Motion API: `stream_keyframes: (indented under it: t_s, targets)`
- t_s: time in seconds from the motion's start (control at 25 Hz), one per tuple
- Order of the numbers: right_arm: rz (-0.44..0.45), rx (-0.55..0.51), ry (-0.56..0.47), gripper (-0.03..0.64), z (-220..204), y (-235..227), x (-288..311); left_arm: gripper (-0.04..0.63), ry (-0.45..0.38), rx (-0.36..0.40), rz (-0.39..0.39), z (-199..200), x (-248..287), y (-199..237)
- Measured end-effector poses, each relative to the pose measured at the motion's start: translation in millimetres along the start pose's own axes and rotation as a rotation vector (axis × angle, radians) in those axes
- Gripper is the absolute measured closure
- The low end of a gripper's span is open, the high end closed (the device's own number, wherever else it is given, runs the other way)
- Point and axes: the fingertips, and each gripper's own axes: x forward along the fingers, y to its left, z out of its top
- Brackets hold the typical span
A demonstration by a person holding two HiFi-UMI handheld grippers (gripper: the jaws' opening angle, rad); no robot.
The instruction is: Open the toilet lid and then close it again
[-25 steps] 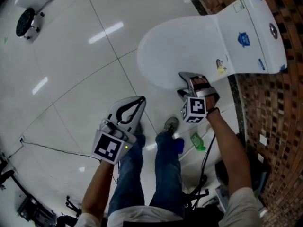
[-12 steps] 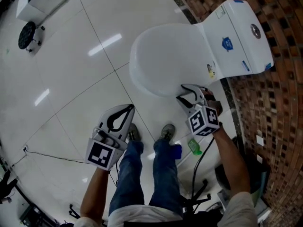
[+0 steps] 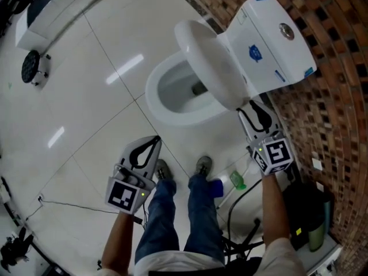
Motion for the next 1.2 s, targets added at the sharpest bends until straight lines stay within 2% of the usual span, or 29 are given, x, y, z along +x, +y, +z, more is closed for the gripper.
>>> stream_keyframes:
  t_s: [0.12,0.24,0.36,0.68,0.8,0.88,1.08,1.2]
  targets:
    - [-0.105,0.143,-0.108,0.454,11.3,-48.6,-21.1,0.6,0.015,0.007,-0.022,-0.8,4.5,-10.9]
    - [-0.222,0.274,-0.196,0.503,15.9,-100.9,-36.8,0.6,0.03,0.017,-0.051,-1.9,10.9,-24.7]
    - [-0.33,0.35,-0.261,0.605,14.0,-149.7,-43.8,0.6,0.035,0.018,-0.079,1.6,19.3,-43.9]
    - [-0.365,0.404,-0.263,0.606,10.2,-169.9,-48.6,0.6,0.039,0.044,-0.129,26.2,34.6,-73.4]
    - [-0.389,0.388,-0.278,0.606,26.1,-167.1,-68.5,0.6,0.022,0.035,-0.129,48.8,30.5,-73.8]
    - [-0.391,0.332,-0.288,0.606,50.6,-152.1,-89.9,0.6,0.007,0.03,-0.129,68.8,22.1,-70.5]
    - [-0.357,0.128,-0.312,0.606,136.5,-82.6,-155.7,0.6,-0.076,0.061,-0.148,142.2,-6.0,-62.0]
    - [-0.334,0.079,-0.324,0.606,174.2,-32.3,-195.4,0.6,-0.13,0.078,-0.179,186.2,-28.5,-65.0]
